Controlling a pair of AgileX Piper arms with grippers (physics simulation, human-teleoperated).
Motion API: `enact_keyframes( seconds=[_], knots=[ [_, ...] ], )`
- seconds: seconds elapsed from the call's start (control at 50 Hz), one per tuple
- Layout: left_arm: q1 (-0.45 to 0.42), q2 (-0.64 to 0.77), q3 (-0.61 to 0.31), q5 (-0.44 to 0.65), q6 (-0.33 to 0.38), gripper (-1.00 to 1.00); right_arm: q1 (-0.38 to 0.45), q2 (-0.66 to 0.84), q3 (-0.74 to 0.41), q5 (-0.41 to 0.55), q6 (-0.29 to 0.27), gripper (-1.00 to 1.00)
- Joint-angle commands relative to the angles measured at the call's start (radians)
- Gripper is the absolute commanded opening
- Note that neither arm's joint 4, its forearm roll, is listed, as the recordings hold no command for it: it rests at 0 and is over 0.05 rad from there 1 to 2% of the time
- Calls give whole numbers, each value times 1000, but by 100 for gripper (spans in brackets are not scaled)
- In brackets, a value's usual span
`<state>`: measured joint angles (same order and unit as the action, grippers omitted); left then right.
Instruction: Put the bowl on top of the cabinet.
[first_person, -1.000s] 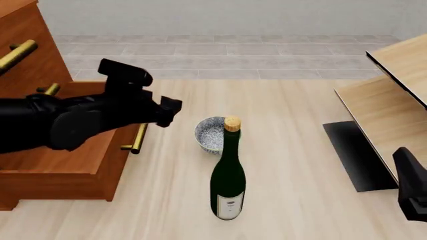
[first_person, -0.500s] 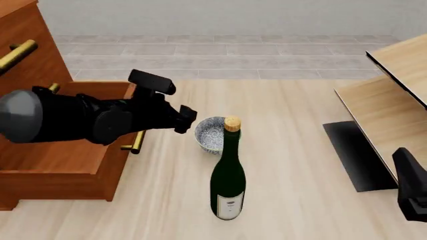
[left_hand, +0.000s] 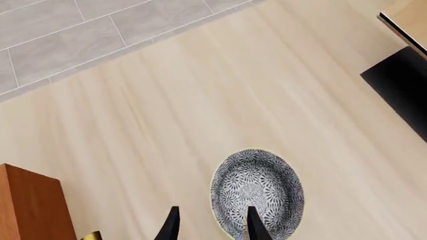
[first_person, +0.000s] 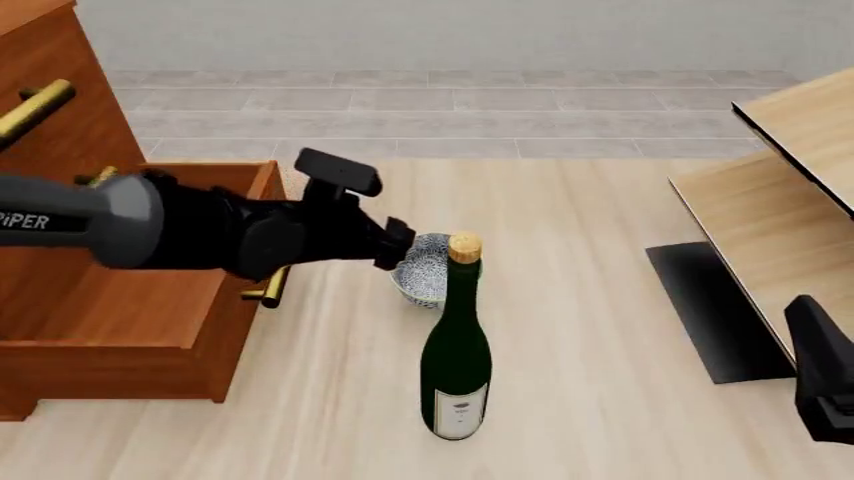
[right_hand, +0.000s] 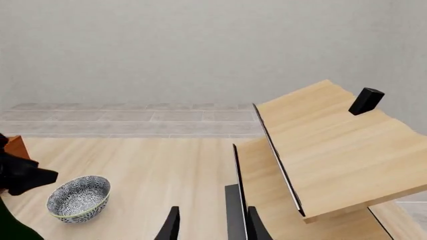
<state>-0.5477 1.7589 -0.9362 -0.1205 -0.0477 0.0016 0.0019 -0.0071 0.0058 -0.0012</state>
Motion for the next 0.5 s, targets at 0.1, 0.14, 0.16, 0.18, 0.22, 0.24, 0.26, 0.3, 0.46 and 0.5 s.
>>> enact_keyframes(
  seconds=[0.1,0.14,0.16,0.18,0.22,0.24,0.26,0.3,0.46,0.5],
  knots=[
    [0,79,-63,1,3,100,0,0,1,-1,0,100],
    [2,89,-66,-3,4,100,0,0,1,-1,0,100],
    [3,94,-67,-5,5,100,0,0,1,-1,0,100],
    [3,94,-67,-5,5,100,0,0,1,-1,0,100],
    [5,109,-71,-10,4,100,0,0,1,-1,0,100],
    [5,109,-71,-10,4,100,0,0,1,-1,0,100],
    [6,116,-75,-11,3,100,0,0,1,-1,0,100],
    [10,127,-81,-13,6,100,0,0,1,-1,0,100],
    [25,182,-118,-11,12,100,0,0,1,-1,0,100],
    [24,191,-120,-12,16,100,0,0,1,-1,0,100]
  ],
)
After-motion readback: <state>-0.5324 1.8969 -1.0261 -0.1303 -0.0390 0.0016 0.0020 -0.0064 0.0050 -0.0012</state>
